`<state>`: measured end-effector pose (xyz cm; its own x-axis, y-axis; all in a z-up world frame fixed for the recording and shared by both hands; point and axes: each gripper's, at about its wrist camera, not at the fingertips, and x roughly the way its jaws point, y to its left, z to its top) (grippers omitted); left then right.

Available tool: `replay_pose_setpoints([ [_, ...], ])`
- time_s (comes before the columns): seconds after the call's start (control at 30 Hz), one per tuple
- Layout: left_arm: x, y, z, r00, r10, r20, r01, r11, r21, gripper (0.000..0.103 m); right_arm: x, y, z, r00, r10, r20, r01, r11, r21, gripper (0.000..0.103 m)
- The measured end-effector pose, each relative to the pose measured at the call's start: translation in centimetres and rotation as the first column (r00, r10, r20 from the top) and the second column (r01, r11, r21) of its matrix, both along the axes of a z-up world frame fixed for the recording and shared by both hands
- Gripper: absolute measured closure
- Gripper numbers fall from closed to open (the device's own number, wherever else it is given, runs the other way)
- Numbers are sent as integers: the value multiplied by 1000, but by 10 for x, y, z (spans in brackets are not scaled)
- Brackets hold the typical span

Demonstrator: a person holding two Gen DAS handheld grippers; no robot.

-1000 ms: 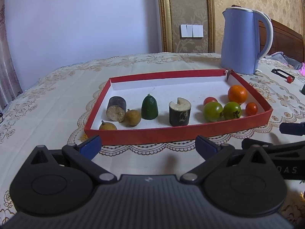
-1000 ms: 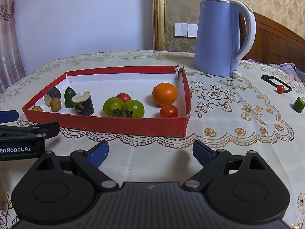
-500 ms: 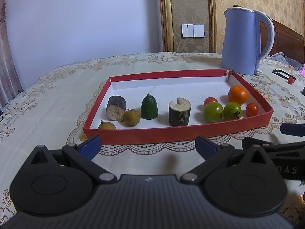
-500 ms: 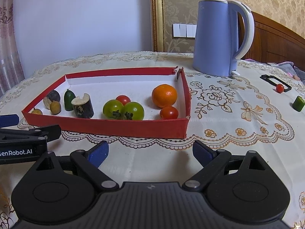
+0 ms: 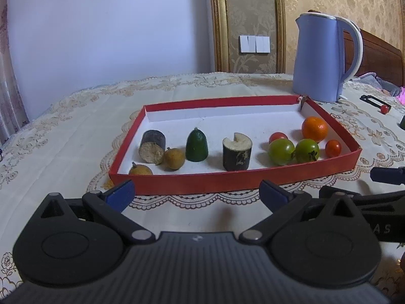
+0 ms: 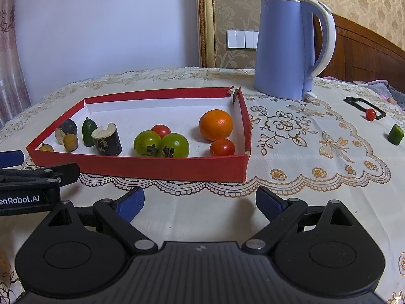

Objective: Organize fruits

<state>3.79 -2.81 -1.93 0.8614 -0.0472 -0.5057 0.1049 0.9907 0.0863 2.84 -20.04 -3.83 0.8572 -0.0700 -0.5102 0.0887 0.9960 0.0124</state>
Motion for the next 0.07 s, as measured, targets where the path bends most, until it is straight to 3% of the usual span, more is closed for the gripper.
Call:
replay_pose_setpoints([
  [0.07, 0, -1, -1, 1000, 2, 5, -2, 1000, 12, 0, 0, 2, 0, 1000, 6, 1, -6, 1000, -9, 8],
])
